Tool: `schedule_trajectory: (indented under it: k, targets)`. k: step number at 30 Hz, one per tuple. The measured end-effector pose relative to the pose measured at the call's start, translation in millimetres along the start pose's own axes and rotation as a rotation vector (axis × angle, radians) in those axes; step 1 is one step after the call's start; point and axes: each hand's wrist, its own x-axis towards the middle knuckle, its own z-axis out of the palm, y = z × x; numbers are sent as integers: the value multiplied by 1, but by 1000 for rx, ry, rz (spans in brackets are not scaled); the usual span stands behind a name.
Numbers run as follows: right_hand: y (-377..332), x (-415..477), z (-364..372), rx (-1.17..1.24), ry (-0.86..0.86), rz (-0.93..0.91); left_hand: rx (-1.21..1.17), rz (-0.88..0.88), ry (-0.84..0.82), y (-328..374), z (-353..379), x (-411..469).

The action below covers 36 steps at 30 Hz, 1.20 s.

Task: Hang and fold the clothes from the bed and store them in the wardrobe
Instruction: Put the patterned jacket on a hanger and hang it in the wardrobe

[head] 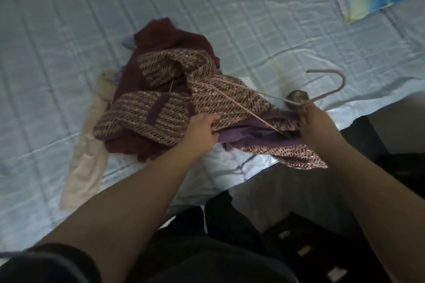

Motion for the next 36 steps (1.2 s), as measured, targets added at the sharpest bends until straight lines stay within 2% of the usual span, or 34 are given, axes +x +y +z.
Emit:
schedule_trajectory:
  k: [6,9,13,15,19,23,31,36]
  targets:
    - [17,-4,19,51,-49,10,334,112,64,-6,22,14]
    - [22,-10,20,75,-110,-21,261,130,156,-7,17,24]
    - [28,-19,13,148,-128,-21,-15,105,169,-9,-9,37]
    - [29,-24,9,175,-112,-21,-67,94,174,-7,-27,43]
    - [24,-25,1,141,-81,-46,-64,174,92,7,-72,69]
    - [20,-23,-2,73,-51,-45,35,266,8,30,-117,92]
    - [13,-9,-2,-67,36,-29,93,380,47,79,-183,83]
    - [9,-6,-3,-57,87,39,-58,394,74,96,-185,41]
